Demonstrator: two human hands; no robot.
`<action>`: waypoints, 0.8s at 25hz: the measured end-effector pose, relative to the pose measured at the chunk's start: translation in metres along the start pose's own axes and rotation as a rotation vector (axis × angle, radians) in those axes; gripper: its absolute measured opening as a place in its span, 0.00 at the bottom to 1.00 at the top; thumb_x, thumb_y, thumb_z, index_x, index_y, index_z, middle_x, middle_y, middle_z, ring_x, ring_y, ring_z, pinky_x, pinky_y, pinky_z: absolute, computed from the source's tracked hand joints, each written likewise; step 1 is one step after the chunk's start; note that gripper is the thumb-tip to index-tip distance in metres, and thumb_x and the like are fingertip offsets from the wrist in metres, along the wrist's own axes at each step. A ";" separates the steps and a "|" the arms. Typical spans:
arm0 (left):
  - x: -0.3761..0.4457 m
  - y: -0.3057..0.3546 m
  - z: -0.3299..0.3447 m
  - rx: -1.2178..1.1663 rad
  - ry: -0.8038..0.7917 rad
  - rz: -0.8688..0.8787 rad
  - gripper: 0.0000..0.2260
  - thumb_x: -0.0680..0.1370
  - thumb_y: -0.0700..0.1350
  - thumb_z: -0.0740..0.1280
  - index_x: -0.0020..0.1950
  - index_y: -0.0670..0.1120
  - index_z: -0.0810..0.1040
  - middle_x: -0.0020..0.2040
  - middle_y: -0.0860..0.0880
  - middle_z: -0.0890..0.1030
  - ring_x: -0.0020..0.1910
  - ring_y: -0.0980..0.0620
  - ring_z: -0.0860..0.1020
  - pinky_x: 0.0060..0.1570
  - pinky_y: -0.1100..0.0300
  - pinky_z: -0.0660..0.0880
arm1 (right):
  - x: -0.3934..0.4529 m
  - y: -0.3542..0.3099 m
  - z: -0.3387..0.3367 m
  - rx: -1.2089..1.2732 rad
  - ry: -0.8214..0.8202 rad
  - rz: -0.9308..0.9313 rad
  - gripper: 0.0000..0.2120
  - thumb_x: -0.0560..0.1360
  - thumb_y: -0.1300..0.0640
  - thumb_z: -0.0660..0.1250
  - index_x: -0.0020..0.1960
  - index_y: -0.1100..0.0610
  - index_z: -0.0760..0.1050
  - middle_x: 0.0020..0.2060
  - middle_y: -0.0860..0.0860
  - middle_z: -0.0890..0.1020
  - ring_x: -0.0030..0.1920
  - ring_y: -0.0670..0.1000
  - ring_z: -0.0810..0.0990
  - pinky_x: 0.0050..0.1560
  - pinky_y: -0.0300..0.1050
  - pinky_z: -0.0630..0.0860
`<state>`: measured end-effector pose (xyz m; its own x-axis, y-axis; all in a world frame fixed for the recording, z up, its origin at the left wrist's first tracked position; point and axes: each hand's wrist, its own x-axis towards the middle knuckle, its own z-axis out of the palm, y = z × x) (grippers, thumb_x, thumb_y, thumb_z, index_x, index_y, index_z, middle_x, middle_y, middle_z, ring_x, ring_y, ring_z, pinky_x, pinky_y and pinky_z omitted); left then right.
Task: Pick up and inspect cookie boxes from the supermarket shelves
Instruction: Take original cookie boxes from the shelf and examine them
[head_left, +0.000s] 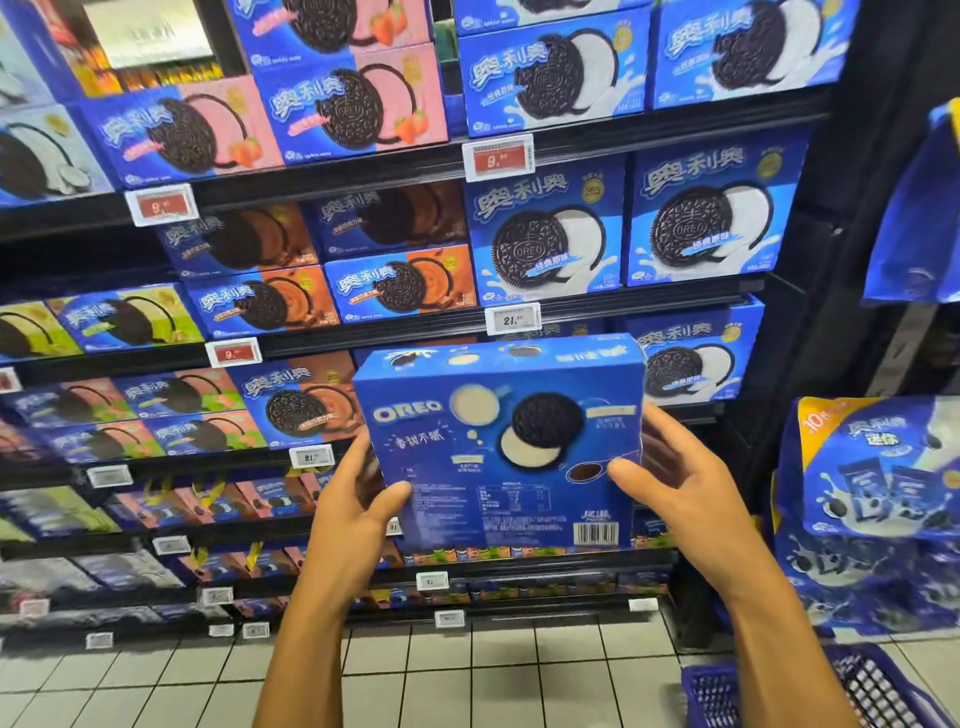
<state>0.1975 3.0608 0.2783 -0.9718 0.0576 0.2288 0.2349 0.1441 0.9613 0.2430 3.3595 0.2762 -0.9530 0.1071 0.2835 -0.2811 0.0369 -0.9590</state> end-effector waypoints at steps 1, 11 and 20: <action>0.000 -0.001 0.001 -0.021 -0.006 -0.008 0.23 0.80 0.31 0.62 0.64 0.59 0.73 0.57 0.59 0.83 0.58 0.60 0.80 0.48 0.67 0.79 | -0.001 -0.002 0.002 0.071 -0.012 0.010 0.24 0.72 0.53 0.72 0.64 0.33 0.76 0.60 0.43 0.83 0.60 0.45 0.82 0.49 0.41 0.82; 0.000 0.001 0.013 -0.136 -0.044 -0.115 0.17 0.84 0.38 0.57 0.60 0.59 0.79 0.55 0.52 0.85 0.52 0.52 0.84 0.41 0.62 0.80 | 0.001 0.007 0.018 0.599 -0.134 0.180 0.21 0.80 0.45 0.59 0.73 0.37 0.67 0.68 0.51 0.79 0.66 0.58 0.79 0.60 0.61 0.79; 0.001 0.029 0.054 -0.026 0.059 -0.069 0.20 0.81 0.44 0.65 0.71 0.57 0.68 0.56 0.73 0.77 0.52 0.73 0.76 0.49 0.74 0.72 | 0.013 -0.003 0.048 0.316 0.098 0.086 0.16 0.79 0.40 0.63 0.60 0.47 0.78 0.56 0.52 0.85 0.55 0.54 0.86 0.44 0.47 0.84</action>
<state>0.2044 3.1180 0.2987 -0.9854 -0.0103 0.1699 0.1675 0.1204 0.9785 0.2262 3.3126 0.2829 -0.9636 0.1924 0.1855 -0.2356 -0.2841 -0.9294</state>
